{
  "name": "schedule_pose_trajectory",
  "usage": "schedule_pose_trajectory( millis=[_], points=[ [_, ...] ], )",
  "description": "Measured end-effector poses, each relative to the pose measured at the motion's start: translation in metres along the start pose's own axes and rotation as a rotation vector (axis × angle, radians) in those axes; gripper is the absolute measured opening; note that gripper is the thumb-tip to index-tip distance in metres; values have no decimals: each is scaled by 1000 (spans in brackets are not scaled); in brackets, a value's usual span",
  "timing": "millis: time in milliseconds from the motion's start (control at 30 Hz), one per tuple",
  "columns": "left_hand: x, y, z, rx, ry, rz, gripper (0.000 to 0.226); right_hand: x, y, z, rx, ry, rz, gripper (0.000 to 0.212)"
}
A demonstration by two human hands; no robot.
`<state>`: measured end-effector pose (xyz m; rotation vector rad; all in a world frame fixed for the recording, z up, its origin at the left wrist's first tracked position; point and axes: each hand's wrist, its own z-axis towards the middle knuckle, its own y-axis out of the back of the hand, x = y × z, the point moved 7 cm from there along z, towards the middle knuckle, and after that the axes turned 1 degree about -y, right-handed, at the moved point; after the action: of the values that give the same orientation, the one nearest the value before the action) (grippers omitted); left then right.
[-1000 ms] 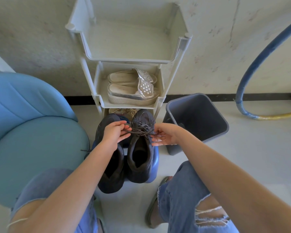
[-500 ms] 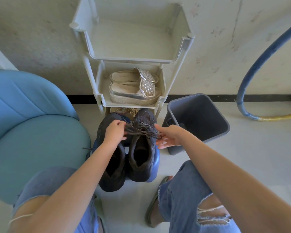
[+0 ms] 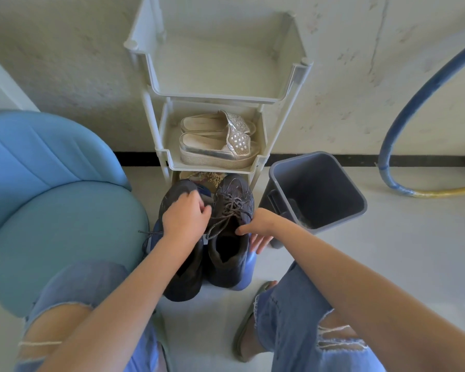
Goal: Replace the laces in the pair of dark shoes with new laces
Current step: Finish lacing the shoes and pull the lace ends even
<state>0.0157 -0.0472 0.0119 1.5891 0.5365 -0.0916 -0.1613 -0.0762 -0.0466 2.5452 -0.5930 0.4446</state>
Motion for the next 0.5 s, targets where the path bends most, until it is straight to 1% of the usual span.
schedule_pose_trajectory(
  millis=[33, 100, 133, 200, 267, 333, 433, 500],
  points=[
    [8, -5, -8, 100, 34, 93, 23, 3, -1, 0, -25, 23, -80, 34],
    [26, -19, -29, 310, 93, 248, 30, 10, -4, -4, -101, 58, -221, 26],
    [34, -25, -40, 392, 110, 285, 31, 10, -7, -5, -117, 65, -247, 23],
    [41, -37, -55, 487, 117, 240, 30, 7, -15, -7, -102, 73, -260, 22],
    [42, -45, -61, 499, 123, 125, 28, 3, -24, -12, -89, 73, -290, 25],
    [42, -48, -61, 470, 148, 20, 30, 2, -30, -14, -105, 94, -313, 26],
    [43, -56, -62, 479, 188, -86, 35, 3, -32, -17, -187, 116, -288, 27],
    [41, -58, -64, 488, 176, -124, 42, 0, -27, -19, -249, 88, -231, 31]
  ],
)
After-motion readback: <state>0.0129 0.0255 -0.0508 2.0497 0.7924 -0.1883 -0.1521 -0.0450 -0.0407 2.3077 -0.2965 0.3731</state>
